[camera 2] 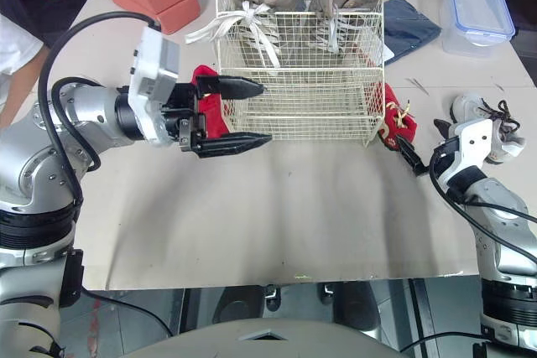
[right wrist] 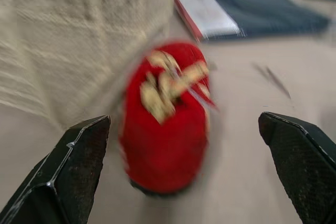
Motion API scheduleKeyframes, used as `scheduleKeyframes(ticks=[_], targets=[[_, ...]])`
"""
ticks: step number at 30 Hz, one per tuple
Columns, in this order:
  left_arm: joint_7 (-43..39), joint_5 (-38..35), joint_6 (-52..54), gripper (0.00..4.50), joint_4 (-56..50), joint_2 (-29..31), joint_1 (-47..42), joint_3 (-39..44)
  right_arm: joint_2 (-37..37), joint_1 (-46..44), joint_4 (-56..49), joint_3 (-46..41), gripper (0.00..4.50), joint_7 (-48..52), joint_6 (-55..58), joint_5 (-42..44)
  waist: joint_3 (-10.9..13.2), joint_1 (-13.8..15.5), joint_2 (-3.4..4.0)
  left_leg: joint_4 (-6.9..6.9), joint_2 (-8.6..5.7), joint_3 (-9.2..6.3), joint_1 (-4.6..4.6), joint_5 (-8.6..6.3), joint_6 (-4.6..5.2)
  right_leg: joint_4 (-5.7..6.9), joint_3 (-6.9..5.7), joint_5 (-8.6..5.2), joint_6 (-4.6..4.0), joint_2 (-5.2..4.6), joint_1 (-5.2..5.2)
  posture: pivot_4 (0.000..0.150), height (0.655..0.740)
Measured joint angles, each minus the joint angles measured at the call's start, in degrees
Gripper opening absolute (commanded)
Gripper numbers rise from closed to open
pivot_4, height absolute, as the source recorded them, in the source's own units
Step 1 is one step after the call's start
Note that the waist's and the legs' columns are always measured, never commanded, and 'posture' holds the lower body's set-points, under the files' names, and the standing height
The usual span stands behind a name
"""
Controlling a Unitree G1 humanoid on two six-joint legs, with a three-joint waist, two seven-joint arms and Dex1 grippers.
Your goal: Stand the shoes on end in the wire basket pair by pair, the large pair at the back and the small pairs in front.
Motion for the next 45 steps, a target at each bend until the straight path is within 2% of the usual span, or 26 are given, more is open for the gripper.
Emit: scheduleKeyframes(ticks=[1, 5, 9, 12, 19, 23, 30, 36, 39, 45], targets=[[0.35, -0.59, 1.14, 4.44, -0.67, -0.01, -0.04, -0.11, 0.66, -0.68, 0.88, 0.06, 4.50, -0.04, 0.86, 0.34, 0.00, 0.01, 0.00, 0.00, 0.00, 0.01, 0.00, 0.00, 0.00, 0.00, 0.02, 0.00, 0.00, 0.00, 0.00, 0.150, 0.6860], [2.05, -0.87, 3.34, 4.50, -1.87, -0.70, -0.23, -1.22, 1.95, -1.85, 1.93, 0.32, 3.40, 0.11, 3.03, 2.09, 0.00, 0.02, 0.02, 0.00, -0.01, -0.01, 0.00, 0.00, 0.00, 0.00, 0.01, 0.01, -0.01, 0.02, 0.00, 0.150, 0.6860], [3.16, -0.91, 4.30, 4.50, -1.94, -1.33, -0.79, -1.47, 2.67, -2.01, 2.31, 0.32, 1.26, 0.76, 3.17, 2.97, 0.00, 0.05, 0.02, 0.00, -0.02, 0.00, -0.01, 0.00, 0.00, -0.03, 0.02, 0.01, -0.01, 0.01, 0.00, 0.150, 0.6860], [3.15, -0.88, 4.44, 4.50, -1.94, -1.33, -0.95, -1.53, 2.67, -1.34, 2.57, 0.23, 0.03, 1.27, 2.60, 2.96, 0.00, 0.09, 0.02, -0.01, -0.02, -0.01, -0.01, 0.00, 0.00, -0.04, 0.01, 0.01, -0.02, 0.01, 0.00, 0.150, 0.6860], [1.76, -0.26, 3.88, 4.50, -1.79, -1.78, -1.31, -2.37, 2.75, 1.30, 2.96, -4.79, 0.03, 0.74, -5.56, 1.71, 0.01, 0.11, 0.04, -0.03, -0.03, 0.00, -0.03, 0.00, 0.00, -0.09, 0.01, 0.01, -0.01, 0.01, 0.00, 0.150, 0.6860], [-0.38, 1.07, 2.75, 4.50, 0.04, -1.85, -2.55, -3.56, 2.68, 2.35, -0.98, -10.41, 0.03, 1.43, -17.64, 0.23, 0.01, -0.02, 0.13, -0.06, -0.04, 0.02, 0.01, 0.00, 0.00, -0.10, 0.05, 0.00, 0.01, 0.06, 0.00, 0.150, 0.6860], [-4.39, 3.79, -0.14, 4.50, 3.98, -1.25, -3.75, -3.95, 1.02, 7.73, -6.10, -12.54, 0.03, 6.56, -42.36, -8.35, -0.01, 0.02, 0.19, -0.10, -0.02, 0.04, 0.01, 0.01, -0.02, -0.16, 0.07, -0.01, 0.03, 0.12, -0.01, 0.150, 0.6860], [-10.91, 6.11, -2.77, 4.50, 7.67, 1.16, -6.06, -4.15, -9.94, 12.74, -6.24, -7.39, 0.03, 16.61, -69.37, -17.59, 0.00, -0.01, 0.20, -0.08, -0.04, 0.10, 0.04, 0.00, -0.01, -0.19, 0.14, -0.02, 0.04, 0.11, 0.01, 0.150, 0.6860], [-12.61, 6.01, -2.71, 4.50, 8.03, 1.25, -6.50, -4.14, -14.27, 12.02, -3.97, -5.02, 0.03, 18.22, -74.51, -18.98, 0.00, 0.06, 0.19, -0.05, -0.04, 0.07, 0.02, 0.01, -0.01, -0.18, 0.11, -0.02, 0.04, 0.11, 0.00, 0.150, 0.6860], [-16.39, 6.51, -2.77, 4.50, 7.93, 1.61, -8.54, -6.58, -23.73, -1.10, 1.34, 3.07, 0.03, 20.15, -79.94, -20.99, 0.01, -0.06, 0.19, -0.02, -0.03, 0.12, 0.08, 0.01, -0.02, -0.14, 0.19, -0.02, 0.02, 0.17, 0.01, 0.150, 0.6860]])
